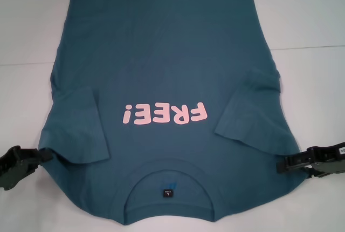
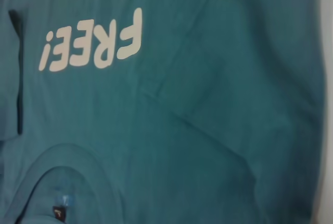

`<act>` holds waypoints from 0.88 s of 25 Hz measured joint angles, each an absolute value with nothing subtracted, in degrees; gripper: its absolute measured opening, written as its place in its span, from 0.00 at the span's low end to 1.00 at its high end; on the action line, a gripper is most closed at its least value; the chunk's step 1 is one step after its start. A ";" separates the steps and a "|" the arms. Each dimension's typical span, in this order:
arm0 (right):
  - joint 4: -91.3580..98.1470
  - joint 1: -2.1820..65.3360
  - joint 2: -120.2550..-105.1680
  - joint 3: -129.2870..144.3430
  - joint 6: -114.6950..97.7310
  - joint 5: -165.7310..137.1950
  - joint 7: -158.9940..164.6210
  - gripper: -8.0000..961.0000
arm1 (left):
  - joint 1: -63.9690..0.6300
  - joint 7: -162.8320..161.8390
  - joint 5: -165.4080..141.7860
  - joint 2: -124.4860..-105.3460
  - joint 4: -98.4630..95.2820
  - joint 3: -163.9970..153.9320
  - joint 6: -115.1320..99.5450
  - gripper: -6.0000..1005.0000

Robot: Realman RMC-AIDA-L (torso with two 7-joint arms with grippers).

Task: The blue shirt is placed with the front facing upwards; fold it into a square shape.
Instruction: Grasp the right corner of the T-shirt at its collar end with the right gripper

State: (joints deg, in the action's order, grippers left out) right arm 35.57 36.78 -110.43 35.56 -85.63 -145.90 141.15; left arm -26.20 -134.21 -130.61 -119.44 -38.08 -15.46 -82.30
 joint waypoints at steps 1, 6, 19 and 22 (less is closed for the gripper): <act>35.56 36.85 -110.62 35.53 -85.61 -145.81 141.16 0.92 | -26.20 -134.18 -130.61 -119.44 -37.92 -15.46 -82.19 0.05; 35.56 37.02 -111.81 35.02 -84.70 -143.77 140.64 0.92 | -26.19 -133.81 -130.61 -119.44 -37.54 -15.46 -82.00 0.05; 35.81 36.44 -110.58 35.55 -84.35 -144.11 143.61 0.91 | -26.10 -133.74 -130.46 -119.44 -37.53 -15.38 -81.95 0.05; 36.16 36.34 -110.55 35.45 -84.15 -144.48 143.58 0.91 | -26.10 -133.68 -130.09 -119.44 -37.52 -15.37 -82.06 0.05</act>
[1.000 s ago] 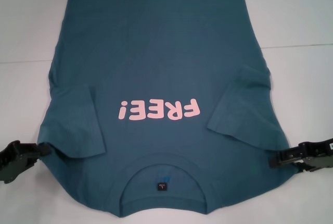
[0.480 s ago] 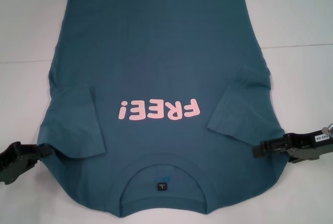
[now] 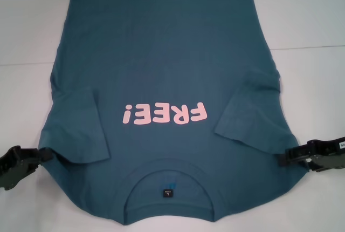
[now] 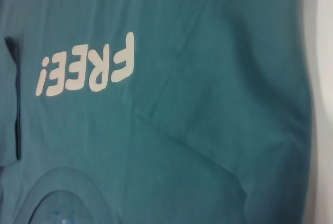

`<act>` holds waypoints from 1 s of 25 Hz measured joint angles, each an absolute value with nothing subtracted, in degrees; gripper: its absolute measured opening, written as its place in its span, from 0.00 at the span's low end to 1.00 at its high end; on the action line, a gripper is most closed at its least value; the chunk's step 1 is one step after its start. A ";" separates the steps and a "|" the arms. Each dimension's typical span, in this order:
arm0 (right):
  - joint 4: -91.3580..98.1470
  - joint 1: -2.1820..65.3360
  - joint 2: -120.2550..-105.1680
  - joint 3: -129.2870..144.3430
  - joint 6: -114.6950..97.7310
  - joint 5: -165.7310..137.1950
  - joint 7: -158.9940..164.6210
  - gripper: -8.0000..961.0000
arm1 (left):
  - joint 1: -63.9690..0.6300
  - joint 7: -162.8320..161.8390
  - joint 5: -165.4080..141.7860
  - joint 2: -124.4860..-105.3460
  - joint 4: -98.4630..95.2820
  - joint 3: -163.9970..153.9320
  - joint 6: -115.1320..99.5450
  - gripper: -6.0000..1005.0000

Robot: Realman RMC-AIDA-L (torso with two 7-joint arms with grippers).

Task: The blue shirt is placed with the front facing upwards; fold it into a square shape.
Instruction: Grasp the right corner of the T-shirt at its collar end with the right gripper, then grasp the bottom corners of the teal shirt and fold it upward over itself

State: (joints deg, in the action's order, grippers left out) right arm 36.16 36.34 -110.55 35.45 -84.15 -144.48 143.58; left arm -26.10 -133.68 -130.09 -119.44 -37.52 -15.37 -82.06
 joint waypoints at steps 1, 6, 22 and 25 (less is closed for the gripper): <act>36.16 36.40 -110.60 35.46 -84.14 -144.48 143.26 0.91 | -26.10 -133.66 -130.05 -119.44 -37.49 -15.38 -82.09 0.05; 36.08 36.82 -110.91 35.55 -83.88 -144.60 142.79 0.59 | -26.09 -133.57 -129.95 -119.49 -37.00 -15.39 -82.11 0.06; 36.65 36.28 -110.35 35.60 -84.24 -145.26 143.07 0.12 | -26.02 -133.59 -130.26 -119.39 -37.35 -15.84 -82.62 0.06; 38.49 36.28 -110.46 35.62 -85.44 -146.03 143.26 0.05 | -25.61 -133.57 -130.65 -119.11 -38.44 -17.39 -83.36 0.06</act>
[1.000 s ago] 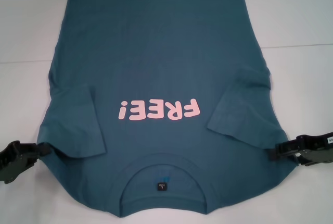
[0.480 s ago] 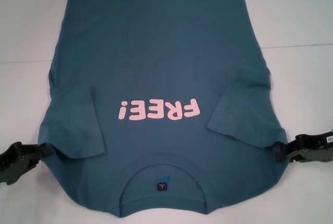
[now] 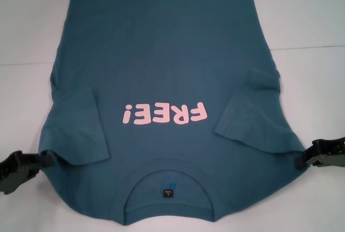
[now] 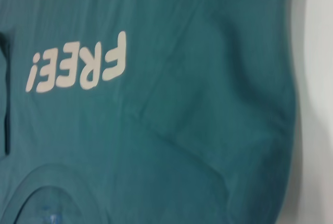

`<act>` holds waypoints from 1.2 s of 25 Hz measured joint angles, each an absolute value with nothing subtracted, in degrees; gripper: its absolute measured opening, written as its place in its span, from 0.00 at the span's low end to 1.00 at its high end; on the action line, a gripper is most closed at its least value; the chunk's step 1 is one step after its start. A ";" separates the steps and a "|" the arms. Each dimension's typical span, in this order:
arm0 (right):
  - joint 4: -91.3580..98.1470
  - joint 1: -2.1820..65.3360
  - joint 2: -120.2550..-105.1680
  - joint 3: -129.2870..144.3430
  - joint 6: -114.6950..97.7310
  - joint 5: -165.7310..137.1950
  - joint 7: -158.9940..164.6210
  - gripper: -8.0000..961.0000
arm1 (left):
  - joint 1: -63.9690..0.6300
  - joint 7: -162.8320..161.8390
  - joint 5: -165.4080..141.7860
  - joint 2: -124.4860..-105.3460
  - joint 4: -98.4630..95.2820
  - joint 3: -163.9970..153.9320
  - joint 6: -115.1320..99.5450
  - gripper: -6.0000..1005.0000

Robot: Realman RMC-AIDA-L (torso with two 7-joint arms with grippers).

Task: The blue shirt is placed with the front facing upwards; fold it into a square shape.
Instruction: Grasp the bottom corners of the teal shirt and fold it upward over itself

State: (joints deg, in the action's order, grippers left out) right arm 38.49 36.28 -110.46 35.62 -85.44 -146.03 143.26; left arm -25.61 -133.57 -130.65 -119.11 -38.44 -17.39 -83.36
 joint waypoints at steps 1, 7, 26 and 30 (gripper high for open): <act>39.05 36.29 -110.49 35.61 -86.11 -146.12 143.28 0.05 | -25.43 -133.57 -130.79 -119.06 -39.10 -18.22 -83.86 0.06; 41.54 36.30 -110.46 35.60 -91.12 -146.28 143.79 0.05 | -25.47 -133.80 -135.35 -118.94 -43.10 -21.11 -88.52 0.06; 49.32 29.74 -110.54 37.14 -105.16 -149.40 143.20 0.05 | -21.95 -134.59 -147.69 -119.60 -53.10 -21.16 -104.07 0.05; 49.62 29.41 -110.70 37.19 -105.44 -150.66 142.22 0.05 | -21.60 -134.16 -148.58 -119.78 -53.26 -21.55 -106.32 0.05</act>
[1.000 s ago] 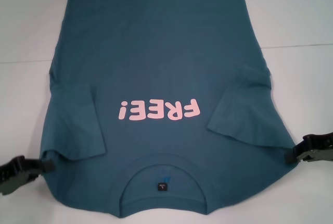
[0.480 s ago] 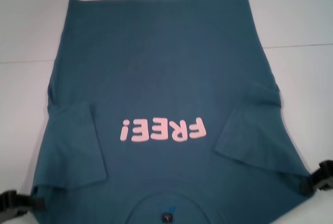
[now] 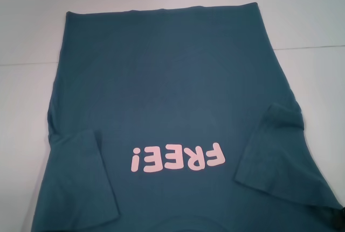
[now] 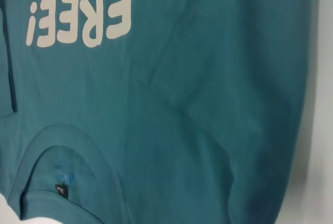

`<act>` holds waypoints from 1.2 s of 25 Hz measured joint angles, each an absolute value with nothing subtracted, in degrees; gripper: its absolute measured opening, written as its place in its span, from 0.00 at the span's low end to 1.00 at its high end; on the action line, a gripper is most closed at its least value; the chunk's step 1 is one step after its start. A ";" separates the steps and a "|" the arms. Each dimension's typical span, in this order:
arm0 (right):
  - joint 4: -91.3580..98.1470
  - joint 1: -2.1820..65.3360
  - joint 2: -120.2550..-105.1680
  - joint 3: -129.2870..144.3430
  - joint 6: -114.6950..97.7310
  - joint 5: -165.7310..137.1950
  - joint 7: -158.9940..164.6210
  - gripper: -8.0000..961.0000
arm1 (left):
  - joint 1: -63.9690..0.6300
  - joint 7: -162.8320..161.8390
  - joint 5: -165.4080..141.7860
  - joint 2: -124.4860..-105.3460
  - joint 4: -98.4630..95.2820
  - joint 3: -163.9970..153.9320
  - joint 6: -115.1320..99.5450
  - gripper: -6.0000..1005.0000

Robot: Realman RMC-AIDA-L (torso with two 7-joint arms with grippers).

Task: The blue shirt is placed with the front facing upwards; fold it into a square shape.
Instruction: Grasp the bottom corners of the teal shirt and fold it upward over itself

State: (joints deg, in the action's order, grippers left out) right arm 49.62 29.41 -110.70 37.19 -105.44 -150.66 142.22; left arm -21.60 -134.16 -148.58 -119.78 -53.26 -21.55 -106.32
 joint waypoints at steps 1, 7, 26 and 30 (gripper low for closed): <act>49.55 29.42 -110.73 37.19 -105.37 -150.69 141.96 0.05 | -21.57 -133.95 -148.55 -119.84 -53.26 -21.74 -106.74 0.05; 49.74 31.47 -110.55 35.02 -104.16 -146.87 139.58 0.05 | -24.19 -133.25 -145.63 -119.30 -52.48 -21.89 -108.79 0.05; 45.55 41.04 -112.04 34.67 -74.86 -136.54 143.70 0.05 | -49.53 -143.72 -141.25 -115.75 -33.22 -23.06 -71.49 0.05; 43.70 43.13 -112.35 35.11 -68.27 -136.69 143.13 0.05 | -52.31 -143.75 -141.24 -116.22 -30.89 -25.06 -62.38 0.05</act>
State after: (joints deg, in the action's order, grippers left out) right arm 43.71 43.13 -112.35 35.12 -68.27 -136.69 143.13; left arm -52.31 -143.75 -141.24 -116.22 -30.89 -25.06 -62.38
